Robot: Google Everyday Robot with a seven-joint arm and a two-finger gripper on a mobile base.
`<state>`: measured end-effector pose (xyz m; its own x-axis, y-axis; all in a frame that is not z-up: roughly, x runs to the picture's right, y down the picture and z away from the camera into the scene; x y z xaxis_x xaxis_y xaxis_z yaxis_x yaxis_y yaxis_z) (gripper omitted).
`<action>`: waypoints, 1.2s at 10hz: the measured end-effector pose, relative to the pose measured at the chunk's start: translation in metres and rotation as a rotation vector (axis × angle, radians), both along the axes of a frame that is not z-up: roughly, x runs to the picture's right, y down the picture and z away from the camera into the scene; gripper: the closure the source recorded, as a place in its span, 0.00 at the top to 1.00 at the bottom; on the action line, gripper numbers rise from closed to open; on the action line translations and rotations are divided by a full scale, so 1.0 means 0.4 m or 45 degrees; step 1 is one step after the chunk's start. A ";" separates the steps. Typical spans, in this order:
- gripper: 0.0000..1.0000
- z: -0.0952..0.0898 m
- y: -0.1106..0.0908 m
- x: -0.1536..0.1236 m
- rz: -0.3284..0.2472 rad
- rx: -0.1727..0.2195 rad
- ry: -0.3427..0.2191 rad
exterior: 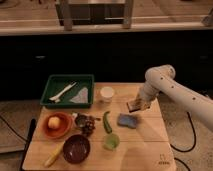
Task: Place eraser in plastic cup
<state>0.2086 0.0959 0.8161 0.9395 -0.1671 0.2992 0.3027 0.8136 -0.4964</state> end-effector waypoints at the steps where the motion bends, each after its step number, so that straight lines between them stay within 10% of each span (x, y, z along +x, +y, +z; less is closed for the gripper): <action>1: 0.00 -0.015 0.011 -0.019 -0.051 -0.015 -0.053; 12: 0.00 -0.219 0.235 -0.265 -0.578 -0.154 -0.414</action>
<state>0.1024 0.1897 0.7284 0.6378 -0.4787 0.6034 0.7615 0.5094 -0.4008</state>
